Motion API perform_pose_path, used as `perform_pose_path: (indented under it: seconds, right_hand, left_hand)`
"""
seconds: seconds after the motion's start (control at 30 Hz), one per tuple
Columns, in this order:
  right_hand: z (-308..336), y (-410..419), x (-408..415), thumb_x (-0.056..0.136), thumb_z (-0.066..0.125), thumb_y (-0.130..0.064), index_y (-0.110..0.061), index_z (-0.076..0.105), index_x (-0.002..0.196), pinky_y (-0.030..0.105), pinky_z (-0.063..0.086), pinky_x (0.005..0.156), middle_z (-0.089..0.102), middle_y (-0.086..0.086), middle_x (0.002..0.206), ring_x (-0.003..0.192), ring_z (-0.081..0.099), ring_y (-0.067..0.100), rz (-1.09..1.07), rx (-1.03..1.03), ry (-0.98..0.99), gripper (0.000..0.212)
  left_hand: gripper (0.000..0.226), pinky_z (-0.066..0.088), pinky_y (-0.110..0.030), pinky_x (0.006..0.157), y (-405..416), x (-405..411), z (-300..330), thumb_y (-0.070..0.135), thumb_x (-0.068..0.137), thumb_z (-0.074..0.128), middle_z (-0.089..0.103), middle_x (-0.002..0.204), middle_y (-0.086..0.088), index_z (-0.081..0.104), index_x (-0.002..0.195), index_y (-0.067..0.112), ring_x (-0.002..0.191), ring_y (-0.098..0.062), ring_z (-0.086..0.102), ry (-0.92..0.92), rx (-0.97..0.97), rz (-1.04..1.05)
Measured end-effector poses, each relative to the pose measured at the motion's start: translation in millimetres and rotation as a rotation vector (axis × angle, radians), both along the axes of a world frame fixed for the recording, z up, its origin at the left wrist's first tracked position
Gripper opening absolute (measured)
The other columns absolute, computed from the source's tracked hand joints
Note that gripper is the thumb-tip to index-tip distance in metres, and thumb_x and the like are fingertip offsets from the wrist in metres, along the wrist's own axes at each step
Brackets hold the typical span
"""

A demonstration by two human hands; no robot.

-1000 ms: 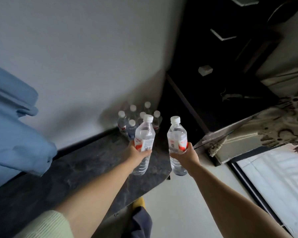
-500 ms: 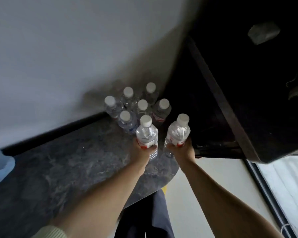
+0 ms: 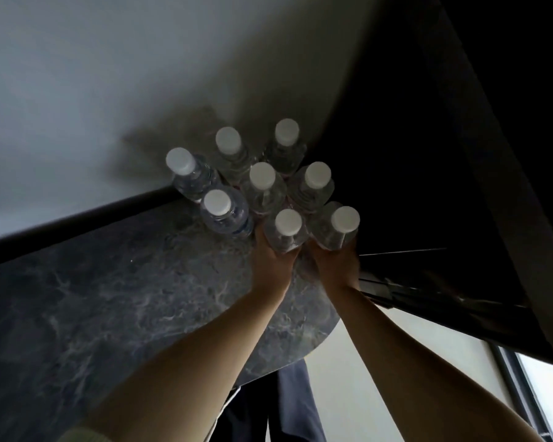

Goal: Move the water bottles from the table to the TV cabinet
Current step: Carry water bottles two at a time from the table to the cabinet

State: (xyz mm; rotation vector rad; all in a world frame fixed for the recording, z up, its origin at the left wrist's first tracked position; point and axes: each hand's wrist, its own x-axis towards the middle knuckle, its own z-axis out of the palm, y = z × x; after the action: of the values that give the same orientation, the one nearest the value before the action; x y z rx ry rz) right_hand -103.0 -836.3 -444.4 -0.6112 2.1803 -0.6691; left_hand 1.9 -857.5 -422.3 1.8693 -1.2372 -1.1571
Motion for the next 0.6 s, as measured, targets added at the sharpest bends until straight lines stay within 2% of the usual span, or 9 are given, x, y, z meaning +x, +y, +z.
perform_pose_path:
  seconds: [0.07,0.13,0.2,0.27,0.33,0.4,0.5,0.6]
  right_hand:
    - [-2.9,2.3,-2.4,0.07,0.077,-0.055,-0.024,0.029,0.145,0.032,0.043,0.085,0.061,0.013,0.127,0.117,0.058,0.034,0.014,-0.01,-0.038,0.094]
    - [-1.6,2.8,-2.5,0.069,0.077,-0.056,-0.024,0.026,0.147,0.029,0.039,0.083,0.058,0.013,0.132,0.119,0.057,0.035,0.029,-0.012,-0.029,0.098]
    - [3.3,3.0,-1.5,0.071,0.076,-0.055,-0.023,0.021,0.148,0.03,0.04,0.084,0.056,0.016,0.134,0.119,0.056,0.037,0.041,-0.007,-0.017,0.1]
    - [9.0,5.6,-2.8,0.073,0.076,-0.05,-0.022,0.021,0.148,0.036,0.045,0.09,0.055,0.013,0.136,0.12,0.056,0.036,0.067,-0.023,-0.057,0.097]
    - [18.9,13.6,-5.1,0.075,0.077,-0.039,-0.024,0.019,0.149,0.042,0.045,0.099,0.053,0.007,0.14,0.124,0.054,0.03,0.103,-0.035,-0.119,0.096]
    - [35.3,25.5,-7.2,0.077,0.077,-0.033,-0.025,0.011,0.152,0.043,0.044,0.101,0.05,0.008,0.143,0.126,0.052,0.03,0.111,-0.015,-0.117,0.1]
    - [66.7,39.1,-7.2,0.079,0.077,-0.029,-0.024,0.007,0.153,0.036,0.042,0.095,0.045,0.014,0.145,0.127,0.049,0.033,0.109,0.015,-0.079,0.102]
    - [108.7,44.6,-3.0,0.08,0.076,-0.027,-0.022,0.007,0.154,0.035,0.04,0.102,0.037,0.015,0.151,0.134,0.042,0.031,0.107,-0.011,-0.071,0.101]
  left_hand:
    - [0.079,0.041,-0.021,0.093,3.1,-0.7,-3.7,0.017,0.067,0.086,0.06,0.124,-0.025,0.046,0.129,-0.009,0.115,-0.034,0.058,0.003,0.018,0.003]
    - [0.084,0.033,-0.01,0.086,4.4,-1.5,-3.5,0.02,0.066,0.086,0.058,0.126,-0.025,0.042,0.132,-0.007,0.114,-0.034,0.058,-0.014,0.025,0.0]
    - [0.089,0.03,-0.008,0.085,5.4,-2.9,1.2,0.022,0.066,0.086,0.055,0.13,-0.022,0.038,0.136,-0.004,0.118,-0.033,0.055,0.01,0.05,-0.002]
    - [0.089,0.036,-0.013,0.089,5.7,-1.3,5.8,0.019,0.064,0.088,0.055,0.13,-0.02,0.038,0.135,-0.003,0.118,-0.029,0.055,0.038,0.048,-0.007]
    - [0.088,0.043,-0.028,0.099,7.9,5.2,12.6,0.011,0.064,0.088,0.055,0.129,-0.02,0.037,0.135,-0.005,0.118,-0.03,0.056,0.046,0.067,-0.036]
    - [0.089,0.04,-0.042,0.106,13.9,15.0,25.4,0.006,0.067,0.085,0.051,0.135,-0.02,0.033,0.138,-0.005,0.125,-0.03,0.051,0.098,0.127,-0.058]
    - [0.091,0.035,-0.044,0.111,20.5,29.2,52.0,0.013,0.072,0.082,0.043,0.143,-0.017,0.027,0.144,0.001,0.133,-0.03,0.042,0.071,0.204,-0.095]
    - [0.087,0.036,-0.04,0.11,18.4,39.2,90.0,0.02,0.074,0.081,0.044,0.141,-0.015,0.029,0.143,0.006,0.13,-0.031,0.044,0.045,0.197,-0.131]
